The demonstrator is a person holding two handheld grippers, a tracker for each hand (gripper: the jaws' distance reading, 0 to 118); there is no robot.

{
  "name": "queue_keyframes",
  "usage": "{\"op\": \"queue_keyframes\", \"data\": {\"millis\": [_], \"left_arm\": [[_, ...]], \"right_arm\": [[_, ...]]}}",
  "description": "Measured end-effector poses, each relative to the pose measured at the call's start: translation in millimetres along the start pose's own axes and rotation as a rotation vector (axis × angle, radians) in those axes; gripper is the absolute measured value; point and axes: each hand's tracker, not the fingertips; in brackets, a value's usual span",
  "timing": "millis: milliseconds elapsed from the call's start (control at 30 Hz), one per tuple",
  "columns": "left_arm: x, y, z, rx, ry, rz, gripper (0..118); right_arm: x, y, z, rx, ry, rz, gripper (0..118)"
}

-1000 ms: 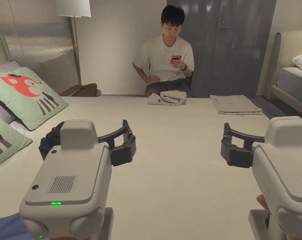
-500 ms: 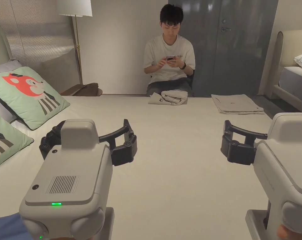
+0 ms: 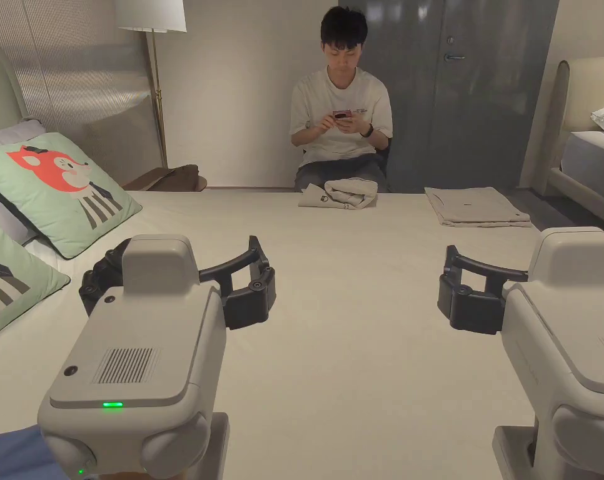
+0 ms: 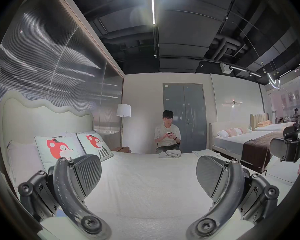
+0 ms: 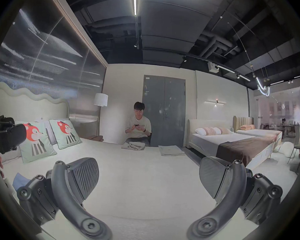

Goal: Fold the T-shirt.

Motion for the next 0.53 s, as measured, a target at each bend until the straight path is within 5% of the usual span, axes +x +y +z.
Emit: {"op": "queue_keyframes", "data": {"millis": [533], "left_arm": [[1.6,-1.0,-0.2,-0.009,-0.007,-0.002,110]], "right_arm": [[-2.5,-1.3,2.4,0.009,-0.009,0.011,114]]}}
